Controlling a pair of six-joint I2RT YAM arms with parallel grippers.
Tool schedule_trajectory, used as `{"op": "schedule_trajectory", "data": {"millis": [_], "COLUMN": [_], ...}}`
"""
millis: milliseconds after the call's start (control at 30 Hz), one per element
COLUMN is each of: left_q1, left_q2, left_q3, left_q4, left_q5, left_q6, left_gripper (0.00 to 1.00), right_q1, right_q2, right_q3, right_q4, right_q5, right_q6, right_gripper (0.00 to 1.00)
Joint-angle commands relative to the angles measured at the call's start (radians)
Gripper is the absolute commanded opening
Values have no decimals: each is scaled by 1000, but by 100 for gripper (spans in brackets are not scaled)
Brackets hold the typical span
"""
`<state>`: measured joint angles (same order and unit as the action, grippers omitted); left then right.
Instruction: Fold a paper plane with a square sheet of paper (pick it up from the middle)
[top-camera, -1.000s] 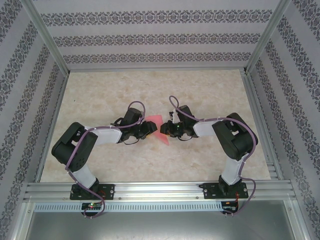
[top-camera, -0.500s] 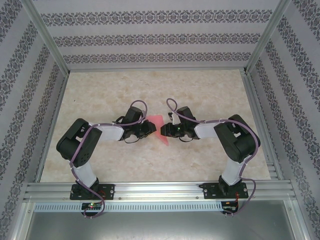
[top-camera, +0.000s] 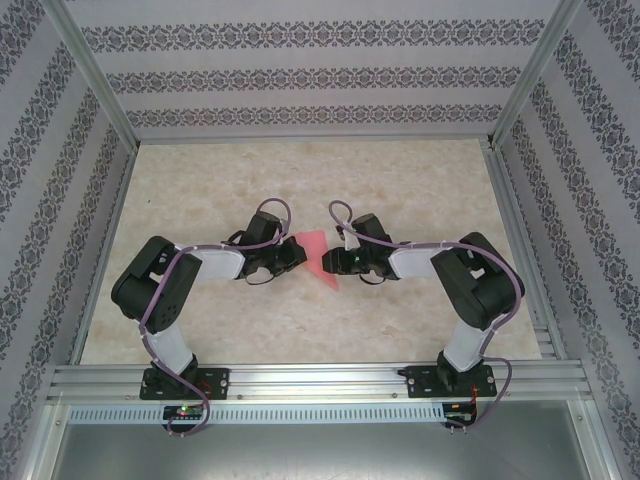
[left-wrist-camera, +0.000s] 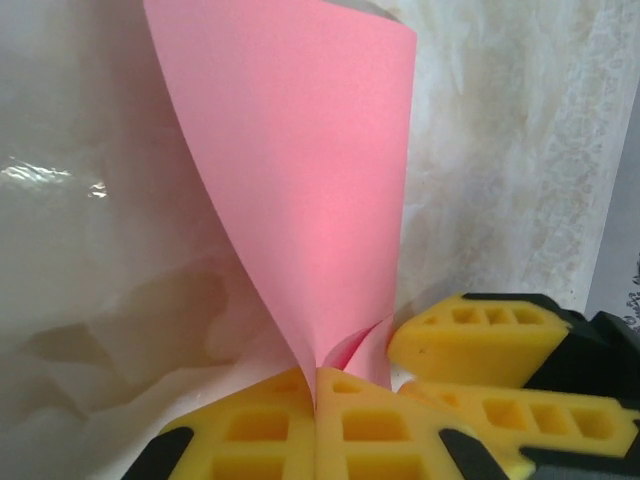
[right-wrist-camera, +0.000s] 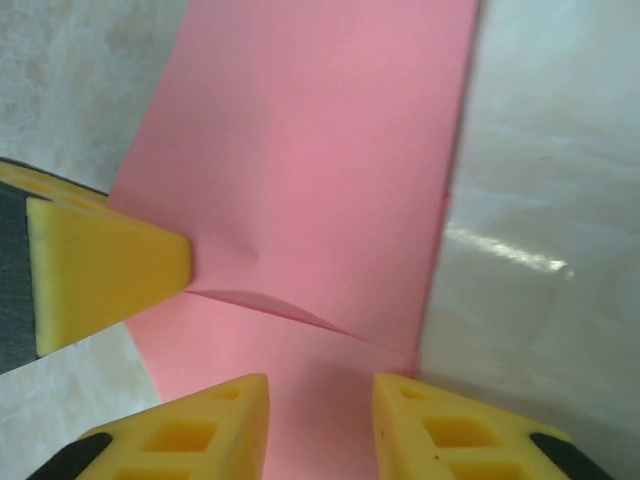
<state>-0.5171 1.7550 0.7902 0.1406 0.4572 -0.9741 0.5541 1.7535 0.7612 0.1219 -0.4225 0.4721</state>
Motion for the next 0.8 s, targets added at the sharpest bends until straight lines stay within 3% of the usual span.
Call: {"op": "schedule_trajectory", "data": {"millis": [0,300,533,767], "left_q1": [2,-24,-37,-43], "left_q2": [-44,-77,-62,-54], "left_q3": [-3,52,97,104], "left_q4": [-50,-157,-203,-202], "left_q5": [5,-38,-59,-62], "left_q6": [-11,-39,-51,-79], "left_gripper": [5,5,5,4], "right_q1": [28,175,346,435], "right_q2": [-86,-306,-327,-194], "right_q3": [-14,-94,-134,-115], "right_q4": [-77,-31,6,95], "right_q5": [217,538,735,822], "right_q6": [-37,-147,-250,-272], "right_gripper": [40,59,57,55]}}
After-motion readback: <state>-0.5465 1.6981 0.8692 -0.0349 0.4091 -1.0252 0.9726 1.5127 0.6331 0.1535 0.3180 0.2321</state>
